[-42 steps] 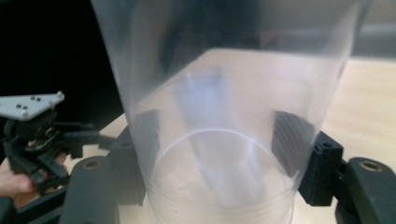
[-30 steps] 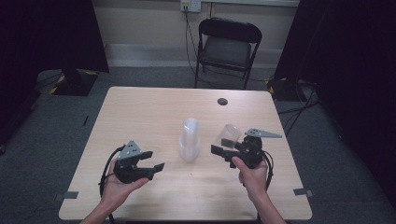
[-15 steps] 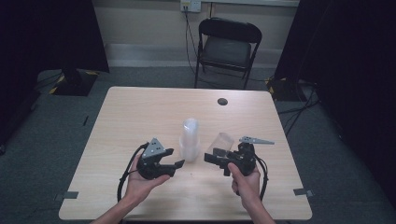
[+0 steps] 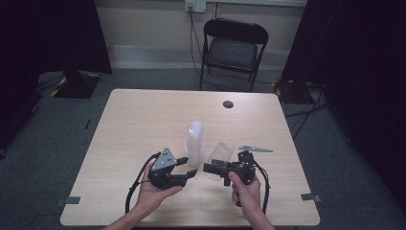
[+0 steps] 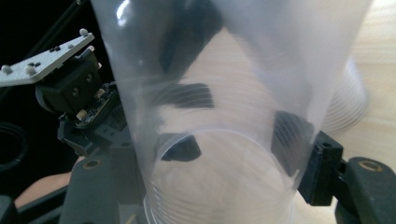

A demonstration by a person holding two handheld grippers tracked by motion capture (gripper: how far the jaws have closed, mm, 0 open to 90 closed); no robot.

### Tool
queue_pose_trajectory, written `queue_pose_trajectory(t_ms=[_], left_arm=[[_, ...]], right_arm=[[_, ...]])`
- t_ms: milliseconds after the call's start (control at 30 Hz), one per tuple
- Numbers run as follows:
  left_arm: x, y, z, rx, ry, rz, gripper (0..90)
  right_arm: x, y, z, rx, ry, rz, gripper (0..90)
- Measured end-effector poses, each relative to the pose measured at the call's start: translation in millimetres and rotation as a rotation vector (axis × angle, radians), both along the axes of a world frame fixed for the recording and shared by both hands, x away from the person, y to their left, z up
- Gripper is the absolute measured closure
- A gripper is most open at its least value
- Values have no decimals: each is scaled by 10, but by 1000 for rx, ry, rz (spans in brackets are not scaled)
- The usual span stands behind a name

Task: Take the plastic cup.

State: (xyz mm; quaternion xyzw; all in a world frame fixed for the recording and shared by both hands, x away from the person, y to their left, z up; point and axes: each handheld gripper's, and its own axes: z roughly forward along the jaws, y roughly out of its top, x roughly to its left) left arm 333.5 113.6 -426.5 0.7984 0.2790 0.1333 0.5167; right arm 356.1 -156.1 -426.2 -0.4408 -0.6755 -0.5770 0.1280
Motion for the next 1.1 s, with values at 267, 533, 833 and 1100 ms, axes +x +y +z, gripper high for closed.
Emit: queue_pose_trajectory(t_ms=[267,533,833,1100], left_arm=[[-122,-39,10,-3,-78,-3,568],[-168,-104,-45,30,-132,27,602],[-273,-144,-44,41,-210,39,588],[-337,-189,-47,49,-261,68,611]], right_arm=[[-19,109,-33,53,43,41,324],[-43,213,-30,56,48,93,324],[-56,314,-81,73,85,112,317],[-63,370,-115,119,125,128,319]])
